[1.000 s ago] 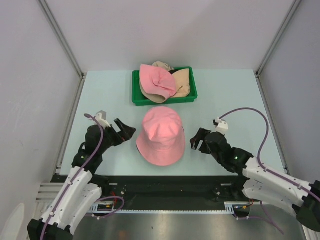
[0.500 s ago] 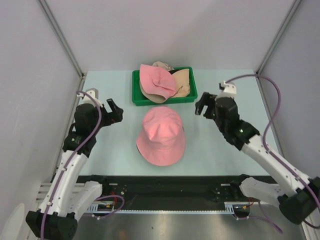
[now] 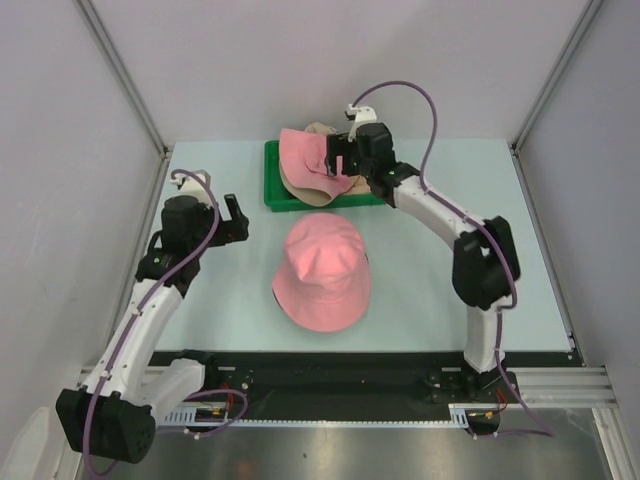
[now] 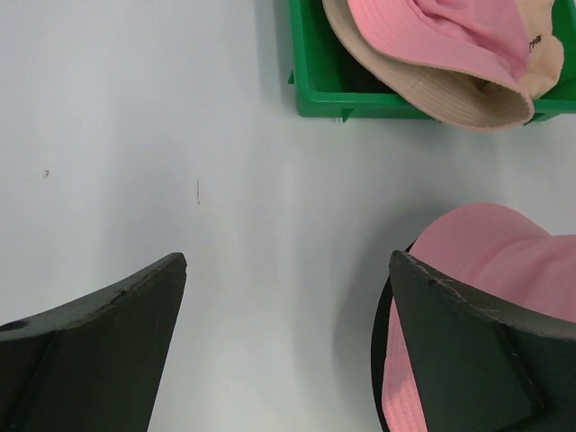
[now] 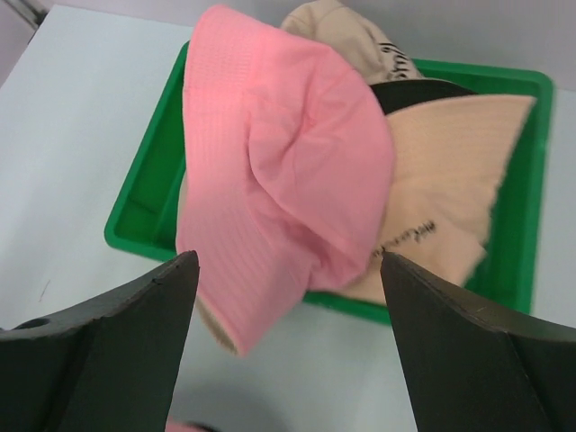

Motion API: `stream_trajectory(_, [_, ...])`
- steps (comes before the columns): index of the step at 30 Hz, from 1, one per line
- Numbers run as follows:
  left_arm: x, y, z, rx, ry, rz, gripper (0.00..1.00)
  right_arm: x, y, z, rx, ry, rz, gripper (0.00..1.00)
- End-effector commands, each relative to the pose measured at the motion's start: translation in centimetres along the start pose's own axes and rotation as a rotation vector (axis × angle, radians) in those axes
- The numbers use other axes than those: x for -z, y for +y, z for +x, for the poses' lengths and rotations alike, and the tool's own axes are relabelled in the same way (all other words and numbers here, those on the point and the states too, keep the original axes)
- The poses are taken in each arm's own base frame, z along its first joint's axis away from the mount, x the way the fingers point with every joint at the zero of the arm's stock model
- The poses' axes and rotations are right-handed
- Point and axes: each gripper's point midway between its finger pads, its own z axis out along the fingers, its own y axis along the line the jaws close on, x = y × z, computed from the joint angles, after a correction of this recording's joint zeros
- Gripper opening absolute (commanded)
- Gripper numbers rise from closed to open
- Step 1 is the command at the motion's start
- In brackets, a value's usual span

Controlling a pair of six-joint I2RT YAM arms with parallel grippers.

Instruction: Stack the hats

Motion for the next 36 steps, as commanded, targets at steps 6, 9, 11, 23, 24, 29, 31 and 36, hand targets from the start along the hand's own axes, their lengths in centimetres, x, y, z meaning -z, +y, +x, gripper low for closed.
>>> stream_trajectory(6, [-1.7,-0.4,1.2,-0.169,0.056,-0.042,1.0,-11.0,-0.1,-1.2,0.061,-0.124,-0.024,0.9])
stream_trajectory(9, [-2.2,-0.4,2.0,-0.2,0.084,-0.066,1.0,-13.6,-1.9,0.5,0.037,-0.121,0.026,0.91])
stream_trajectory(11, [-2.5,-0.5,2.4,-0.212,0.096,-0.063,1.0,-14.4,-2.1,-0.4,0.009,-0.15,0.022,0.91])
stream_trajectory(23, [-3.2,-0.8,3.1,-0.218,0.125,-0.054,1.0,-20.4,-2.6,6.3,-0.06,-0.083,-0.031,0.98])
stream_trajectory(24, [-3.2,-0.8,3.1,-0.217,0.123,-0.053,1.0,-20.4,-2.2,5.9,-0.06,-0.09,-0.042,0.97])
stream_trajectory(29, [-3.1,-0.8,3.0,-0.212,0.116,-0.057,1.0,-19.8,-2.2,5.0,-0.048,-0.09,-0.04,0.42])
stream_trajectory(31, [-3.0,-0.9,2.8,-0.209,0.109,-0.055,1.0,-19.2,-2.3,4.5,-0.064,-0.09,-0.036,0.18])
stream_trajectory(36, [-2.9,-1.1,2.4,-0.195,0.097,-0.046,1.0,-14.3,-0.8,-4.4,-0.108,-0.248,-0.084,0.0])
